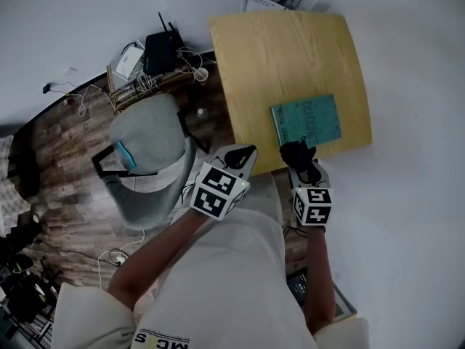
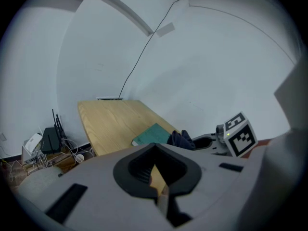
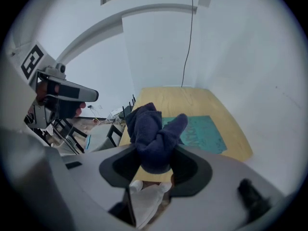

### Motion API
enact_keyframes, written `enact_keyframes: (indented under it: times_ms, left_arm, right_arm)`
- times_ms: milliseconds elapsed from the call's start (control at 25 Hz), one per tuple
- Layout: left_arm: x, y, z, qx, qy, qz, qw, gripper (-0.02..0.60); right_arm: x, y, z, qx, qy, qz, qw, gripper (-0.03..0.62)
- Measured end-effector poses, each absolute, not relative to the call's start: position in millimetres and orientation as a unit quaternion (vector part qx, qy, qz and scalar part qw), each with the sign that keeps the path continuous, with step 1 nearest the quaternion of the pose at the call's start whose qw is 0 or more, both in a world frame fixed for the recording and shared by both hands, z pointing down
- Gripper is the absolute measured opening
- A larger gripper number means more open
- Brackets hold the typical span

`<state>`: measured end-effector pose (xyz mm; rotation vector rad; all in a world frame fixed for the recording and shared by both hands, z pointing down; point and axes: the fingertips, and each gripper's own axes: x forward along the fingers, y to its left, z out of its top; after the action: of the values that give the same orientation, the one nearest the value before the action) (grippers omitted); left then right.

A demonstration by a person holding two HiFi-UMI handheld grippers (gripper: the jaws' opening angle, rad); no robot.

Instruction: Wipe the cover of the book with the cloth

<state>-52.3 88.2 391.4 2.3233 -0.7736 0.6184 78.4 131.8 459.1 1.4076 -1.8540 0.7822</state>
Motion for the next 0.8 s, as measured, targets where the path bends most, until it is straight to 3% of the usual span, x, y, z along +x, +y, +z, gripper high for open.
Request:
enact_keyframes:
  times_ms: [800]
  left_arm:
    - [-53, 78, 243, 0.931, -0.298, 0.144, 0.152, 0.008]
  right_arm:
    - [109, 120, 248, 0.657, -0.721, 0.169, 0.145, 0.184]
